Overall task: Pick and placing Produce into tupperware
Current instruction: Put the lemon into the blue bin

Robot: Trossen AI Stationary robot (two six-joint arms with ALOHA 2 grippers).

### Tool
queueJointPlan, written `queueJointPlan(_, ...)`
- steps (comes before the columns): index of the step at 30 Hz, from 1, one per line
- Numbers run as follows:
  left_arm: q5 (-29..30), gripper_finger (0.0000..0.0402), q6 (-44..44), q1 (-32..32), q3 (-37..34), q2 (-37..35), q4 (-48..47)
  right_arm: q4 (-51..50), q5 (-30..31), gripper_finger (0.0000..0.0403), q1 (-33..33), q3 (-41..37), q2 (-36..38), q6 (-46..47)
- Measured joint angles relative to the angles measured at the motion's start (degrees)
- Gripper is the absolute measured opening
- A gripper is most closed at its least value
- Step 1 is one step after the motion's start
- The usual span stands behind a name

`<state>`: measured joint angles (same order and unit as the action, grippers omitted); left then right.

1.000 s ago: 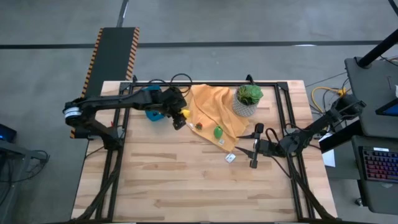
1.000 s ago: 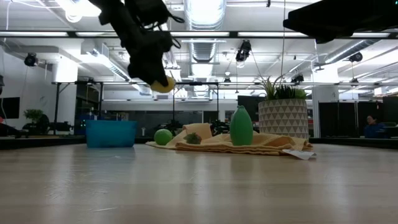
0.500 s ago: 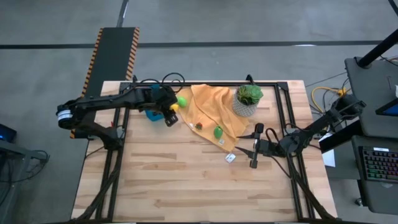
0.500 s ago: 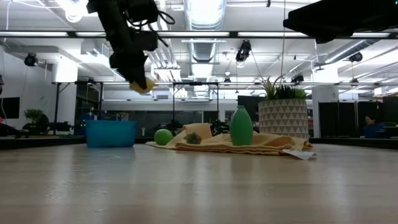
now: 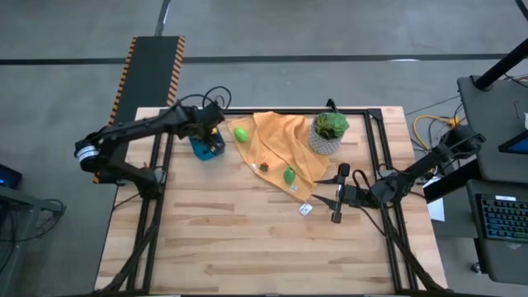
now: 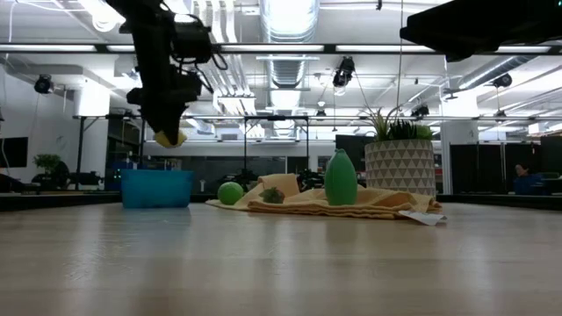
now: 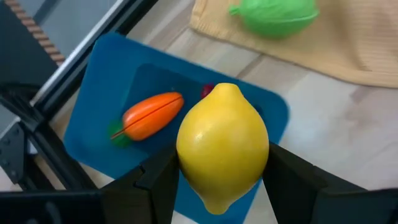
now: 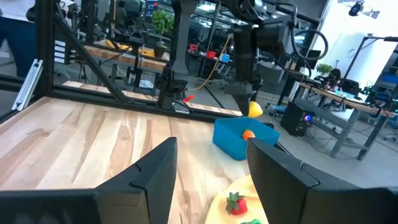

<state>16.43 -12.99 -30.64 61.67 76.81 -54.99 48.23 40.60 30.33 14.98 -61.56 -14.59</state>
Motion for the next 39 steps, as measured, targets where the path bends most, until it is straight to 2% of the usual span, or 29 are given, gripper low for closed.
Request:
queueJointPlan(5, -2.4, 0.0178, 1.4, -2.4, -2.2, 1.3, 0.7, 0.0, 0.0, 0.0187, 0.0, 0.0, 0.0, 0.0)
queueJointPlan(10, -2.4, 0.0178, 2.1, -3.6, -4.1, 3.1, 1.6, 0.0, 0.0, 0.0187, 0.0, 0.0, 0.0, 0.0)
queueJointPlan(24, -4.2, 0.0186, 4.4, -3.7, -4.3, 10.7, 3.5, 0.0, 0.0, 0.0187, 0.0, 0.0, 0.0, 0.0)
queueJointPlan(39, -4.0, 0.0188, 4.9, -3.8, -4.3, 10.3, 3.8, 0.0, 0.0, 0.0187, 0.0, 0.0, 0.0, 0.9)
